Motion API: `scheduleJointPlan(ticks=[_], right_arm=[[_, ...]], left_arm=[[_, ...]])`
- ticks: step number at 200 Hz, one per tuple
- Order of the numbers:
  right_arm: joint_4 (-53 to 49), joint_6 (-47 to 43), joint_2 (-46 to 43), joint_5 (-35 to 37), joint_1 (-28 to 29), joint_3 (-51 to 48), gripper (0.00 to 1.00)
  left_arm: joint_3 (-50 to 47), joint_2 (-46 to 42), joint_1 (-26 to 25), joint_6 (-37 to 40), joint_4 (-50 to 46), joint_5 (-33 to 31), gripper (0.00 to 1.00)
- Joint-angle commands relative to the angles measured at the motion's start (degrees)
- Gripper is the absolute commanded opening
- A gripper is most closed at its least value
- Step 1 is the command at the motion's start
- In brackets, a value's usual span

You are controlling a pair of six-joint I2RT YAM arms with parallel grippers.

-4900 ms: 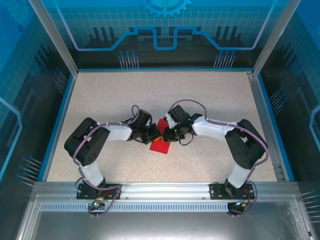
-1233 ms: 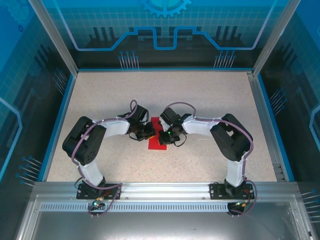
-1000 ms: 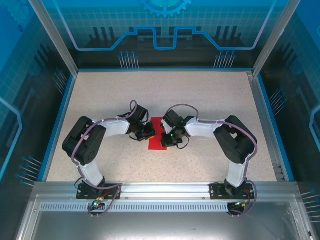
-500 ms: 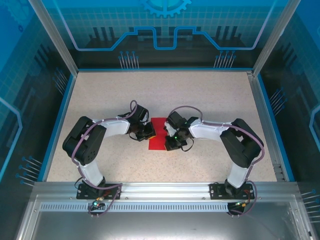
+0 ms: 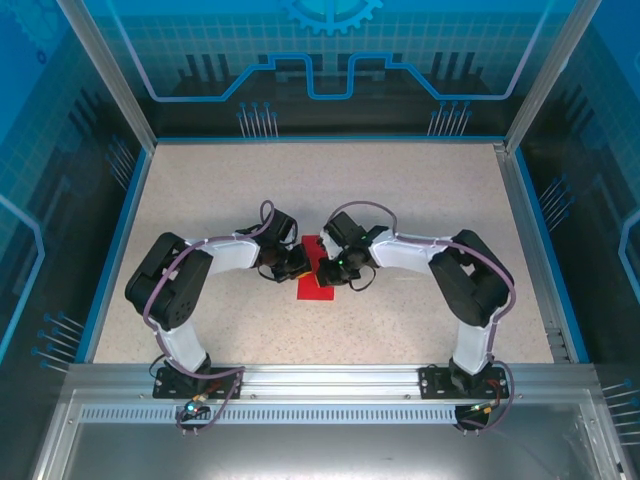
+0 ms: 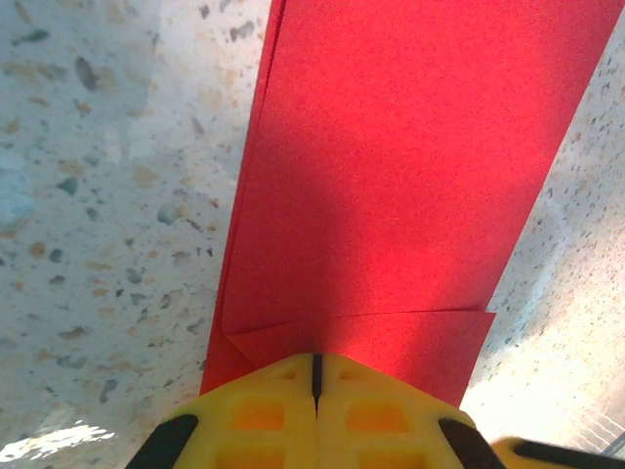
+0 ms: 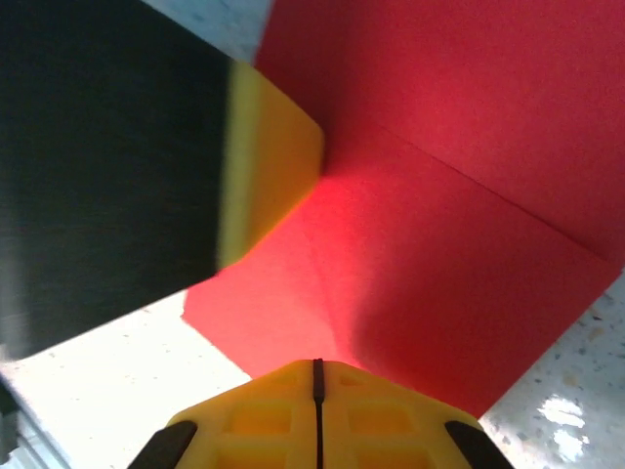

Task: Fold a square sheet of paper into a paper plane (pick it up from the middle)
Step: Fold the triangle a second time at the center of the table.

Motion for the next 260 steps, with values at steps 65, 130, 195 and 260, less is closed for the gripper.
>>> scheduleJointPlan(ticks=[65, 130, 195, 260], right_arm=[[-5.44, -1.48, -1.69, -0.39, 0.40, -7.47, 0.06], [-7.54, -3.33, -6.79, 0.68, 0.14, -11.53, 0.06], [5.10, 5.34, -14.80, 3.65, -5.81, -10.78, 0.18], [7.11, 1.27, -7.72, -3.55, -8.85, -6.02, 0.42]], left_arm=[[0.09, 1.59, -0.02, -0.40, -3.49, -2.36, 0.05], [0.33, 1.78, -0.02, -0.20, -3.29, -1.89, 0.05], [4.27, -5.35, -2.04, 3.20, -3.02, 0.53, 0.26], [-1.72, -11.29, -1.91, -2.03, -0.10, -3.12, 0.38]])
